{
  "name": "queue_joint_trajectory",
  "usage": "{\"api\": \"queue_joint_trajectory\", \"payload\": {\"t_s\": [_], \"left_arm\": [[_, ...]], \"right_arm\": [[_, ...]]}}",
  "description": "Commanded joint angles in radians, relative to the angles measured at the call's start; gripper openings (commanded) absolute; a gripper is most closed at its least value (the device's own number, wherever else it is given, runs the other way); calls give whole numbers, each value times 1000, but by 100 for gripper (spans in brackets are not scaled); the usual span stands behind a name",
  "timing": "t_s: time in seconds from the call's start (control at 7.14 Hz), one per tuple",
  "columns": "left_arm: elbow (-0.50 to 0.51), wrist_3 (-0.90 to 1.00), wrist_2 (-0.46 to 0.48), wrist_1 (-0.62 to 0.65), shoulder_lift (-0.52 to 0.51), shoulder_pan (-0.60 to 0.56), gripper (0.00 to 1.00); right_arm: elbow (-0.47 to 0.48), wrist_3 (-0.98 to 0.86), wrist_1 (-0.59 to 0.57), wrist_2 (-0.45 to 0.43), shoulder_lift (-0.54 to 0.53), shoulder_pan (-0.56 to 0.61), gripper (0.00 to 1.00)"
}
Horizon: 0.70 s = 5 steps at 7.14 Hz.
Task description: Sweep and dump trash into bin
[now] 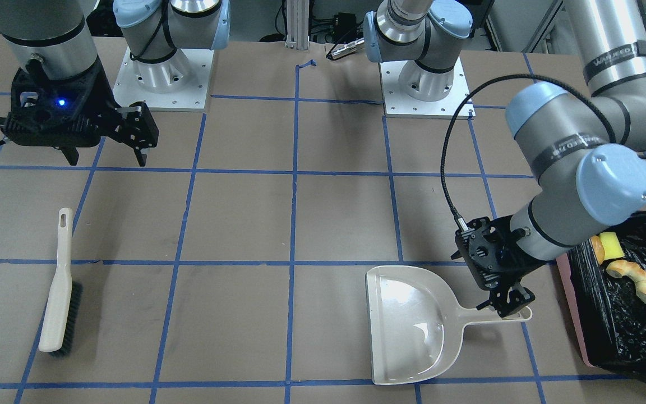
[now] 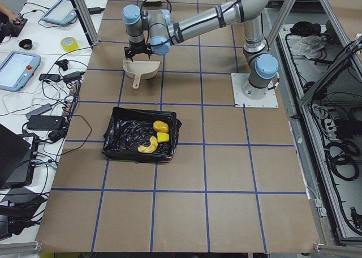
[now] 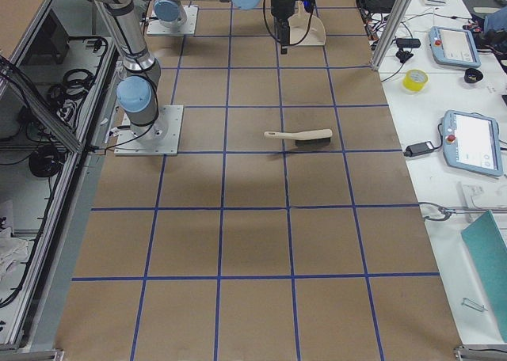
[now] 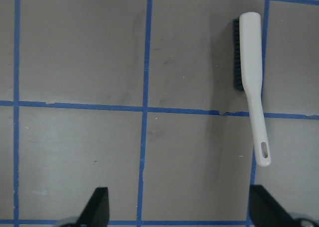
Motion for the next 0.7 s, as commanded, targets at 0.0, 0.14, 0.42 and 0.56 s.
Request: {"api": "queue_joint_trajectory", "payload": {"t_s": [0.0, 0.14, 0.42, 0.56], "left_arm": [[-9, -306, 40, -126, 143, -22, 100], [-12, -491, 65, -180, 211, -25, 100], [-12, -846, 78, -225, 302, -45, 100], [-10, -909, 90, -260, 337, -58, 100]], "right_arm": [[7, 1, 3, 31, -11, 15, 100], [13, 1, 5, 31, -20, 15, 100], [47, 2, 3, 31, -40, 15, 100], [47, 4, 3, 30, -39, 15, 100]]}}
